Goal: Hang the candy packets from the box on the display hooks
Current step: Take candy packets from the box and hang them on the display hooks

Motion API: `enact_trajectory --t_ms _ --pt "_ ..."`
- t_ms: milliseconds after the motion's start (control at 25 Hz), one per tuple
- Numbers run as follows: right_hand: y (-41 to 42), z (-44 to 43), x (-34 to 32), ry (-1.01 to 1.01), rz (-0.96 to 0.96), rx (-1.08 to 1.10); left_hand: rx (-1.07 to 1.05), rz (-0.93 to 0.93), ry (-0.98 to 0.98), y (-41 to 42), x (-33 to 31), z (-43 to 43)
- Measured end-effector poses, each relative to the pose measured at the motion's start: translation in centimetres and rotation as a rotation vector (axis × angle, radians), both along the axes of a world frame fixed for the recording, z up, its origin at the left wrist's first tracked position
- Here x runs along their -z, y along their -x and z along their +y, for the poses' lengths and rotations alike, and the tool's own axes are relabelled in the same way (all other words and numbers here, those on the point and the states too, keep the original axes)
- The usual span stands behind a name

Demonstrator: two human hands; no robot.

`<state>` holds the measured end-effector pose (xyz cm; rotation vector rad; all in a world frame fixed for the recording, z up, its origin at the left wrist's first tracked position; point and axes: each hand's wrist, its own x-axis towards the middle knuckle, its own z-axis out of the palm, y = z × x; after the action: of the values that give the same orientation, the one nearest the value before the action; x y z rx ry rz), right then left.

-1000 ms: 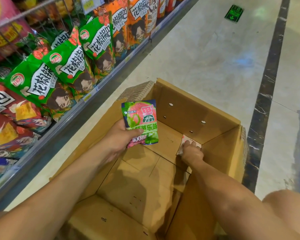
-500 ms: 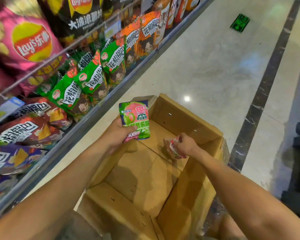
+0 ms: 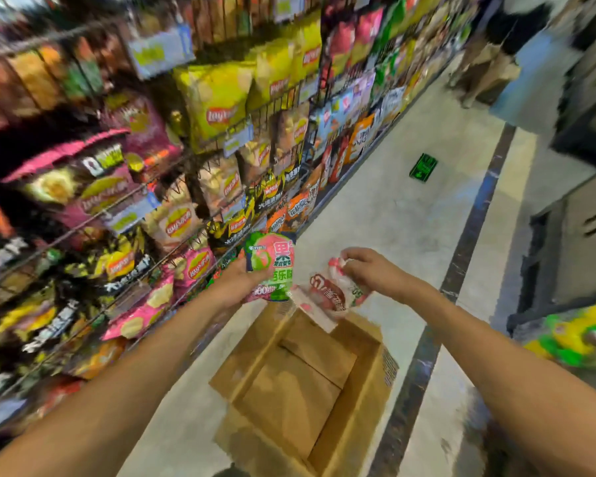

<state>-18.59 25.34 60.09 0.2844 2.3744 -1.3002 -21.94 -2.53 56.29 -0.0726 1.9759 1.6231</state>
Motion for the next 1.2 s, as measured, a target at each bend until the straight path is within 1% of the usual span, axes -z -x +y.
enact_trajectory --t_ms 80,200,320,400,520,600,680,720,840,920,1000,1080,1200 --pt "0.2 -1.1 -6.9 0.026 0.028 -0.029 0.031 0.003 -0.066 -0.4 -5.6 -0.1" --pt "0.1 -2.3 -14.4 0.045 0.096 -0.064 0.120 -0.021 -0.148 -1.4 -12.2 0.0" --pt "-0.9 -3.4 -19.9 0.015 0.251 -0.052 0.142 0.021 -0.214 -2.5 -16.4 -0.4" --pt "-1.9 -4.0 -22.8 -0.007 0.355 -0.024 0.112 0.093 -0.201 -3.3 -18.7 -1.3" --pt "-3.7 -4.5 -25.9 -0.026 0.431 -0.038 0.074 0.197 -0.144 -5.2 -21.9 -3.2" --pt "-5.0 -4.7 -27.7 -0.057 0.418 -0.114 0.088 0.281 -0.083 -6.8 -23.8 -4.7" --pt "-6.4 -5.5 -29.4 -0.105 0.379 -0.221 0.091 0.319 -0.023 -8.7 -25.7 -5.9" --pt "-7.4 -6.3 -30.3 -0.160 0.393 -0.297 0.085 0.357 0.024 -9.9 -26.6 -6.5" --pt "-11.1 -9.8 -32.8 -0.437 0.510 -0.525 0.109 0.524 0.216 -13.9 -29.6 -8.5" --pt "-13.8 -12.5 -33.8 -0.573 0.541 -0.668 0.094 0.559 0.302 -16.7 -30.8 -10.1" --pt "-15.8 -15.0 -34.1 -0.651 0.536 -0.766 0.061 0.575 0.324 -19.5 -31.9 -12.0" --pt "-17.5 -17.2 -34.4 -0.686 0.548 -0.824 0.025 0.585 0.326 -22.4 -32.9 -13.6" --pt "-19.5 -20.3 -35.1 -0.647 0.617 -0.880 -0.039 0.613 0.305 -26.9 -34.7 -16.5"
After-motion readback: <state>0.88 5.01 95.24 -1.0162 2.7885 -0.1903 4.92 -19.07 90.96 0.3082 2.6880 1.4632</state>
